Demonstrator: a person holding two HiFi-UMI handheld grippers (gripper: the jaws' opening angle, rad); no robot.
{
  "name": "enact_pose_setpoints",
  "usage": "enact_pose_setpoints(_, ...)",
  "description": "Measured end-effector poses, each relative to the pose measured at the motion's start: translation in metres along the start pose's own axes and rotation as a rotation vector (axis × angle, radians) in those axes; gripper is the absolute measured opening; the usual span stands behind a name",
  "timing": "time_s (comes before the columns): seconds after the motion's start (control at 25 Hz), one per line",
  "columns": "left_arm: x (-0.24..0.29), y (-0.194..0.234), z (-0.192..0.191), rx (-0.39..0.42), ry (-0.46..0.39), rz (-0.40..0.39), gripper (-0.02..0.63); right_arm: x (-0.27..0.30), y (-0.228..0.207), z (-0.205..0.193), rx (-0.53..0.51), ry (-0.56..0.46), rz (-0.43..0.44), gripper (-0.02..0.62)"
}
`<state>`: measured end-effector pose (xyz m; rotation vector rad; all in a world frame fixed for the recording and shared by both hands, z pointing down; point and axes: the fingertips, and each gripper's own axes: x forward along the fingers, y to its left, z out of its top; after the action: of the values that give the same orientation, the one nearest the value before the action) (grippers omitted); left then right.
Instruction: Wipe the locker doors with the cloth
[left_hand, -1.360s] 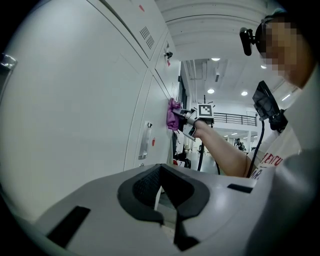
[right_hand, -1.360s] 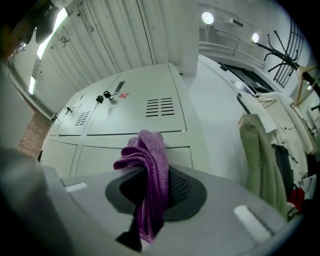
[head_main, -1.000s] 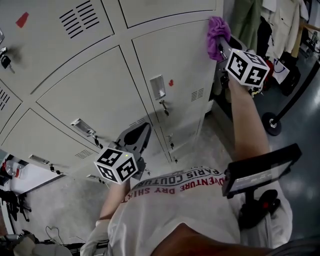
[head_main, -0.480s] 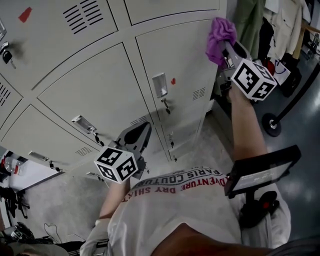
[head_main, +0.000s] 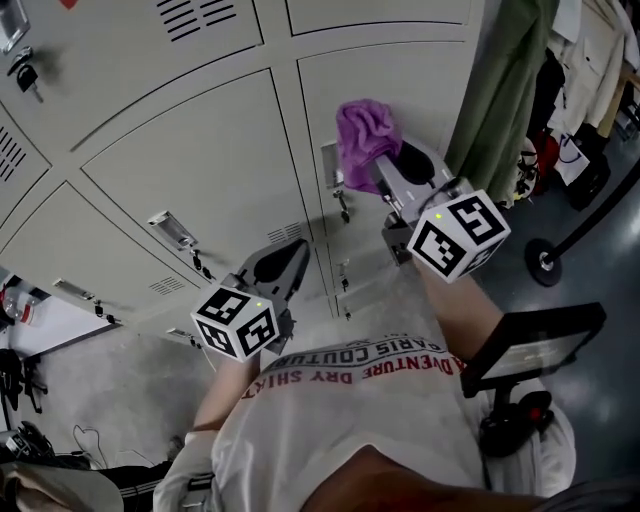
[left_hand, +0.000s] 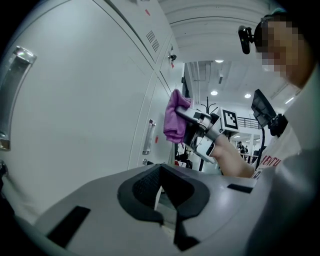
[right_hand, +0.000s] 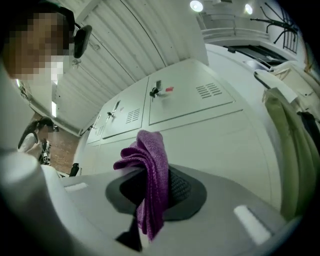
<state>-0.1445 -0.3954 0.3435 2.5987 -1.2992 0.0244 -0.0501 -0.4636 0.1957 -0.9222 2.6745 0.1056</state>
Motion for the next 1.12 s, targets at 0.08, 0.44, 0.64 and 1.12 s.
enact_pose_setpoints(0.08, -0.002, 0.002, -0.002, -0.003, 0.003, 0.006, 0.0, 0.01, 0.012, -0.024, 0.018, 0.043, 0.025, 0.052)
enact_pose_setpoints(0.44, -0.013, 0.014, -0.003, -0.018, -0.007, 0.039, -0.001, 0.042, 0.016, -0.075, 0.043, 0.115, 0.008, 0.052)
enact_pose_setpoints(0.64, -0.011, 0.016, -0.006, -0.022, 0.0, 0.039, 0.0, 0.045, 0.014, -0.075, 0.011, 0.117, -0.002, 0.052)
enact_pose_setpoints(1.12, -0.004, 0.014, -0.005, -0.016, 0.008, 0.03, -0.001, 0.033, -0.008, -0.067, 0.017, 0.128, -0.026, 0.054)
